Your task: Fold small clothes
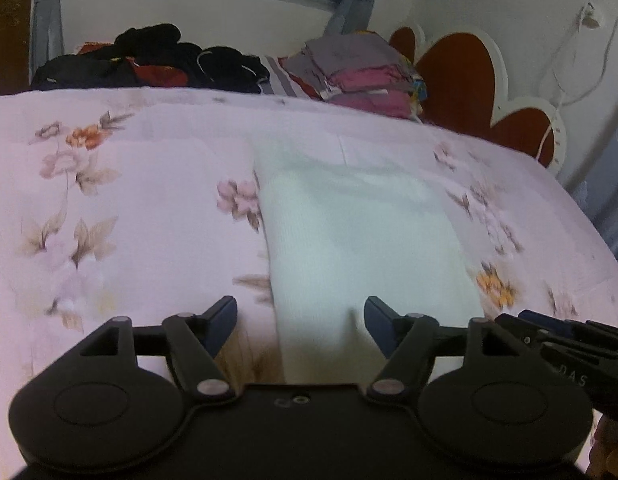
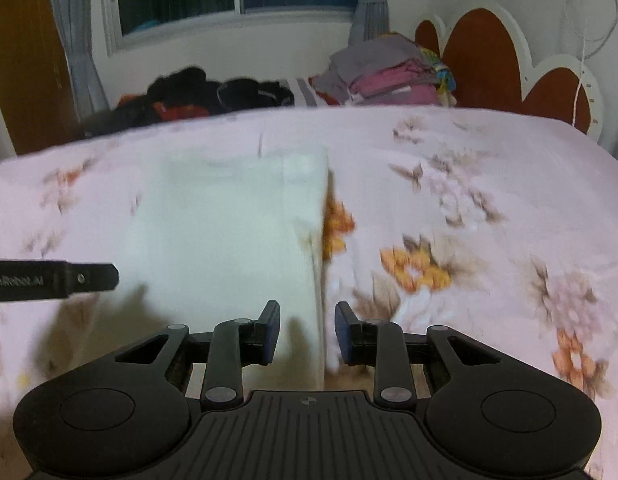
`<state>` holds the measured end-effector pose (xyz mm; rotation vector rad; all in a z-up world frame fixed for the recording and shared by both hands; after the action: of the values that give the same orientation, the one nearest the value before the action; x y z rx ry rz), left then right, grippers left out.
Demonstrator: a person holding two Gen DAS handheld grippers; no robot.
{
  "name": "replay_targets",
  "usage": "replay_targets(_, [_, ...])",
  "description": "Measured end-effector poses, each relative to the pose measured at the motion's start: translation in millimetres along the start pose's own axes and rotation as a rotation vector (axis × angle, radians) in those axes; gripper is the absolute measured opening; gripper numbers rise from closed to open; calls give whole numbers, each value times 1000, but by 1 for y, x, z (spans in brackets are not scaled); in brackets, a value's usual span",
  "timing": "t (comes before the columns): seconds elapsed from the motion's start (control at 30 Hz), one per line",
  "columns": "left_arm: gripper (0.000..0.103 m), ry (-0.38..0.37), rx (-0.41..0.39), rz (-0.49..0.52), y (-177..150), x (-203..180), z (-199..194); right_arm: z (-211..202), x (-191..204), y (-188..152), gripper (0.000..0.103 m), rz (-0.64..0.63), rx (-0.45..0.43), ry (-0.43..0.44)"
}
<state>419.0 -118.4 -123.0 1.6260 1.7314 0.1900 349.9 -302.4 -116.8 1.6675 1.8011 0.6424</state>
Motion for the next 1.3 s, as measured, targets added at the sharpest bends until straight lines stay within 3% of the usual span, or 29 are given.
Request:
replay_targets(0.2, [73, 16, -7, -7, 16, -5, 20, 25, -9, 22, 30, 43, -37, 47])
replay_targets(0.33, [69, 12, -1, -29, 19, -10, 40, 43, -9, 37, 29, 0, -65, 42])
replay_targets(0.43, [65, 19, 31, -47, 17, -7, 57, 65, -17, 35, 29, -3, -29, 39])
replay_targets(0.5, [71, 15, 57, -59, 14, -3, 64, 80, -25, 27, 29, 9, 8, 56])
replay_targets(0.6, [77, 16, 54, -52, 12, 1, 64, 76, -37, 20, 30, 39, -16, 98])
replay_targets(0.77, [75, 0, 73, -74, 16, 1, 65, 69, -50, 27, 30, 117, -65, 169])
replay_targets(0.83, [75, -6, 79, -81, 16, -1, 67, 75, -53, 28, 52, 128, -53, 184])
replay_targets(0.87, [75, -11, 83, -86, 15, -1, 69, 78, -53, 28, 70, 134, -49, 185])
replay_targets(0.9, [75, -17, 86, -90, 15, -1, 70, 81, -54, 26, 71, 139, -48, 193])
replay_targets(1.17, [70, -55, 99, -132, 16, 0, 79, 107, -71, 11, 70, 307, -31, 346])
replay_targets(1.23, [66, -60, 100, -133, 16, 0, 80, 108, -71, 12, 60, 306, -41, 367])
replay_targets(1.27, [63, -62, 100, -134, 16, 0, 80, 110, -72, 12, 47, 329, -37, 402])
replay_targets(1.3, [60, -63, 101, -134, 16, -1, 79, 111, -72, 11, 46, 352, -32, 413])
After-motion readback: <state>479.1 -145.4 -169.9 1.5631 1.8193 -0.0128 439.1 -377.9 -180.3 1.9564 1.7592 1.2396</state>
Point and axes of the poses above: each gripper's, at about its wrist camera, not at the fingertips, and z roughly the way its jaws point, x to its left, y to its top, the point moved 1 cm from there along z, roughly the way its jaws point, and after that the axes turned 15 degrees about -z, right-handed, at the moved point
